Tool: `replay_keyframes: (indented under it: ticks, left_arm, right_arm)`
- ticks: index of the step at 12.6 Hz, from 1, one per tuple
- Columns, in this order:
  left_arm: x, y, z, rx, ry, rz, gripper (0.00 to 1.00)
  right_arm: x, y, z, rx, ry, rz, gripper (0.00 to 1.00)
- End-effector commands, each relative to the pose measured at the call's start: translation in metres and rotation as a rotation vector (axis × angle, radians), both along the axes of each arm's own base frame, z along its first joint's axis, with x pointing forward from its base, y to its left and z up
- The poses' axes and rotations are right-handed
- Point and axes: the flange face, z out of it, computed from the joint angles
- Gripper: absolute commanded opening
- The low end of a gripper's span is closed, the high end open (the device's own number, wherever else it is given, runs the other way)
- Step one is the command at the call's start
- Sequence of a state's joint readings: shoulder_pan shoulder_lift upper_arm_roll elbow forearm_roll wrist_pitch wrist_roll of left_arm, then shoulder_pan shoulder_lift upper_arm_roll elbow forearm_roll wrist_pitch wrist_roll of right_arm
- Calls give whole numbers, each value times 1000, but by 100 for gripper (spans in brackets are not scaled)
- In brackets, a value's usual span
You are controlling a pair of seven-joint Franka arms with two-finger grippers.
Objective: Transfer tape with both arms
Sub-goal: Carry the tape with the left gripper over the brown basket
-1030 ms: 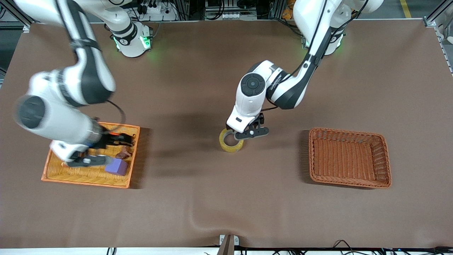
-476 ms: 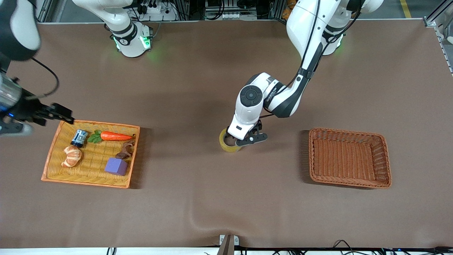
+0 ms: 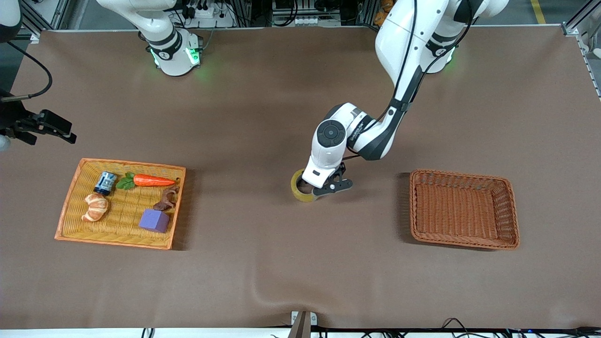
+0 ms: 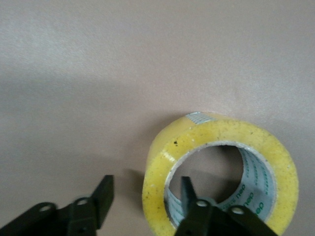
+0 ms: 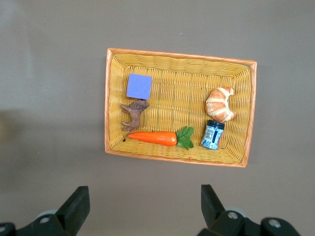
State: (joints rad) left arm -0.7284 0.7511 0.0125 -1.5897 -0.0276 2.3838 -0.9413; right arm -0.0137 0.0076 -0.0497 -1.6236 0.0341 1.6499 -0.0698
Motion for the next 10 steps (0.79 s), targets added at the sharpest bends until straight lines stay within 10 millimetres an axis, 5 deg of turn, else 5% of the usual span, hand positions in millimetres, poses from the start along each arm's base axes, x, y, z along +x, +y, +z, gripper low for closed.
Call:
replay_keyframes:
  ticks: [1,2,5,8,10]
  left_arm:
    - [2,-6,1,-18,-6,19,30]
    - [2,-6,1,-18,-6,19,4]
    - [13,1,30,-39,-40,20,0]
    - [60,63,124,-62,-89,29,0]
    - [86,121,163,-45,-88,-37,0]
  right_arm:
    - [-14,-6,4,-8,24,-16,100]
    - [-15,-5,8,-8,29,-14,100]
    - [-20,-4,19,-6,59,-9,100]
    - [-22,-1,30,-11,56,-2,100]
    - [-18,1,38,-17,40,0,100]
